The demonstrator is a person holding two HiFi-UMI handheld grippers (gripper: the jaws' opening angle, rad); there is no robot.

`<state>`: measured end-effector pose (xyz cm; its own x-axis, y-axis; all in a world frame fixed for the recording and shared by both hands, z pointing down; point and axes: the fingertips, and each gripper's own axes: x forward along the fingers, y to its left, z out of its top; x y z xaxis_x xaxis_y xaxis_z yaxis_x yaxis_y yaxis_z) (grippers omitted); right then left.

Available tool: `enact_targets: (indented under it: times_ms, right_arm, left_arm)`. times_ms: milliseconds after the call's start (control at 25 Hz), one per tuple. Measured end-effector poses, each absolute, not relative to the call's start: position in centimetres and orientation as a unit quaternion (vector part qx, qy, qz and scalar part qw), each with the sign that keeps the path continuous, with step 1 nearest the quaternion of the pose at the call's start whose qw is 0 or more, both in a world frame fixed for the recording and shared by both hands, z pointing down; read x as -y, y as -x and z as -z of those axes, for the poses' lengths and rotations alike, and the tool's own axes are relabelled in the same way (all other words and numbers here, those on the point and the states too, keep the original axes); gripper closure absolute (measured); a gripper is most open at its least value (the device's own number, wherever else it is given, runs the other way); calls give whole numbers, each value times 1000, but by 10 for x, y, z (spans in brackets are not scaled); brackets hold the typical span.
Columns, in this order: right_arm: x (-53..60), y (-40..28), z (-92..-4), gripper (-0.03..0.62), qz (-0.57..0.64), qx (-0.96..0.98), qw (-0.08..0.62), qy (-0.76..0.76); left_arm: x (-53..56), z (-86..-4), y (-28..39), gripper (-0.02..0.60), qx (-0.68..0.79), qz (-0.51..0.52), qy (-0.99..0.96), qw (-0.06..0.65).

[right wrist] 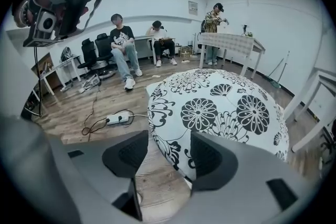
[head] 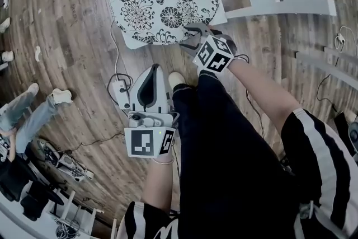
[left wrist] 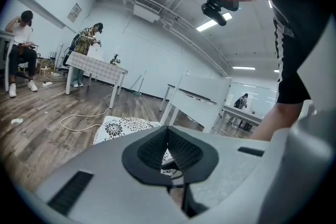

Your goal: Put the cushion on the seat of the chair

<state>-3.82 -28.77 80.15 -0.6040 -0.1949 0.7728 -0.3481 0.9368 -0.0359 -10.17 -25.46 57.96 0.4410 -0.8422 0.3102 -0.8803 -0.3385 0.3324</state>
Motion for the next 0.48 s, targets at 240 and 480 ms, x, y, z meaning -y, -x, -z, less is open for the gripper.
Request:
enact_targets:
  times_ms: [240, 480]
  right_arm:
    - [293, 35, -770, 338, -108, 904, 378, -166]
    - [306, 32, -705, 338, -156, 918, 276, -239]
  left_arm:
    - [260, -571, 101, 578, 525, -40, -821, 222]
    - [265, -554, 99, 578, 517, -42, -828, 213]
